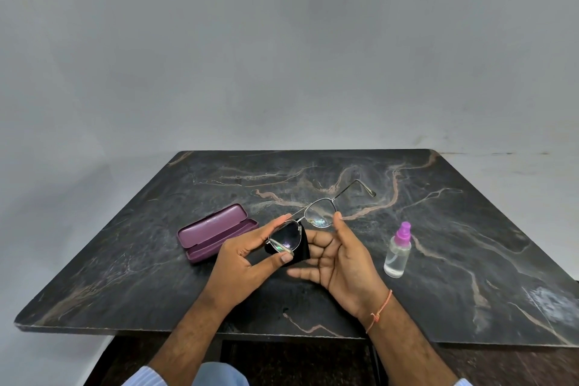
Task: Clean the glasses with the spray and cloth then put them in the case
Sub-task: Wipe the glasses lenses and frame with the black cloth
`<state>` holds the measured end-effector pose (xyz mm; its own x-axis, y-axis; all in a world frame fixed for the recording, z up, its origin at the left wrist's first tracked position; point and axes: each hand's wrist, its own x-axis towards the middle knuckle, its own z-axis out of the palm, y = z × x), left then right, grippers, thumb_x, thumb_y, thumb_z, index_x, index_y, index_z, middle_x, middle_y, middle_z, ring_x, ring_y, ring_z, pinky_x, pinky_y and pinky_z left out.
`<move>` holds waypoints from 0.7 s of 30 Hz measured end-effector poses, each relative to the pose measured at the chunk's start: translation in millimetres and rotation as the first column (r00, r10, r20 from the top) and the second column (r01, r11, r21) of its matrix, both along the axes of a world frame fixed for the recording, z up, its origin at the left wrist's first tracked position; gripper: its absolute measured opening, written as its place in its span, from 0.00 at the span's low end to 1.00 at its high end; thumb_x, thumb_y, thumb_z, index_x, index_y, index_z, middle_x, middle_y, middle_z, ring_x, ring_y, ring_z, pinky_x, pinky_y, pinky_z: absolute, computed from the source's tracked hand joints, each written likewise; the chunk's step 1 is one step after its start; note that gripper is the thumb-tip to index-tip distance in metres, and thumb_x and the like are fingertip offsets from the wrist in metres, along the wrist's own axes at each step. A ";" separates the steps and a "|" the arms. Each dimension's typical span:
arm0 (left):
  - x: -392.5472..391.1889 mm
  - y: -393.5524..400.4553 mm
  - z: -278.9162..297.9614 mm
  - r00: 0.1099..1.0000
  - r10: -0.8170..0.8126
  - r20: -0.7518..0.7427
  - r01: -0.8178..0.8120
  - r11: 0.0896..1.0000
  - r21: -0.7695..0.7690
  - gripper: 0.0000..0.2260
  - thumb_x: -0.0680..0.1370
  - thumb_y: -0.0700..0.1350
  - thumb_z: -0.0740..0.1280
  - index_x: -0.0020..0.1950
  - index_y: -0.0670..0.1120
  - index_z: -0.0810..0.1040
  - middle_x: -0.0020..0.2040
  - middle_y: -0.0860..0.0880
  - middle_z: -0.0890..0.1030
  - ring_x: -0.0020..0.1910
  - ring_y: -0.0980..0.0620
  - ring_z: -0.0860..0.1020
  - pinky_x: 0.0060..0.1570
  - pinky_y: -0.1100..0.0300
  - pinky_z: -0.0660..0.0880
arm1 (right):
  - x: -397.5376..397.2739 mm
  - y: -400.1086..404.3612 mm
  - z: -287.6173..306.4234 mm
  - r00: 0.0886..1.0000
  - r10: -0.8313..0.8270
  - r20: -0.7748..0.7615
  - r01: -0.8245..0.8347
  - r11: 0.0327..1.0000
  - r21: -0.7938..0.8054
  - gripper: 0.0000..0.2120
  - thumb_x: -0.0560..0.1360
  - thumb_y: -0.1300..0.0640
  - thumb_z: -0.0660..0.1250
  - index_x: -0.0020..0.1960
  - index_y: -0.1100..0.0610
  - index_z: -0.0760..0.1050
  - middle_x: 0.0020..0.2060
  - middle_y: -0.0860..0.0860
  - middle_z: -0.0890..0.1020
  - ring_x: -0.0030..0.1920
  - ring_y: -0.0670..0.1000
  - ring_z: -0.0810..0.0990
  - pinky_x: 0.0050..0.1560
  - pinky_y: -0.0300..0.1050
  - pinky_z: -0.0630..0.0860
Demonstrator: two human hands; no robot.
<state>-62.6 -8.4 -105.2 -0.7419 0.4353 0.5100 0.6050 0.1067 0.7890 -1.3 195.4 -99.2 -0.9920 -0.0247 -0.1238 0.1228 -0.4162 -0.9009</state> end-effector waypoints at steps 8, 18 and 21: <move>2.2 2.3 0.0 0.999 -0.009 -0.041 0.010 1.000 0.020 0.29 0.76 0.44 0.79 0.77 0.47 0.79 0.69 0.55 0.86 0.71 0.54 0.83 0.73 0.61 0.76 | -0.3 1.3 4.4 0.991 0.133 -0.018 -0.133 0.971 -0.197 0.43 0.83 0.30 0.45 0.75 0.64 0.76 0.72 0.68 0.77 0.64 0.61 0.83 0.68 0.64 0.77; 0.4 1.1 -4.0 0.990 0.022 -0.141 -0.020 1.000 0.020 0.30 0.74 0.43 0.82 0.76 0.45 0.79 0.74 0.53 0.82 0.75 0.51 0.80 0.76 0.57 0.75 | 2.7 3.7 9.8 0.996 0.087 0.004 -0.082 0.946 -0.313 0.37 0.83 0.35 0.57 0.69 0.67 0.80 0.68 0.68 0.81 0.65 0.64 0.84 0.62 0.59 0.82; 2.6 1.8 -2.7 0.986 0.032 -0.163 -0.030 0.999 0.012 0.30 0.74 0.45 0.82 0.75 0.45 0.80 0.73 0.53 0.83 0.73 0.52 0.81 0.74 0.57 0.76 | 3.2 3.2 11.0 0.999 0.028 0.022 -0.019 0.941 -0.338 0.34 0.82 0.38 0.61 0.67 0.69 0.80 0.65 0.69 0.82 0.64 0.65 0.85 0.55 0.57 0.87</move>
<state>-60.0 -6.6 -107.9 -0.6613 0.4080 0.6295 0.7225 0.1206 0.6808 2.0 198.6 -88.1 -0.9871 -0.0930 -0.1302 0.1581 -0.6924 -0.7040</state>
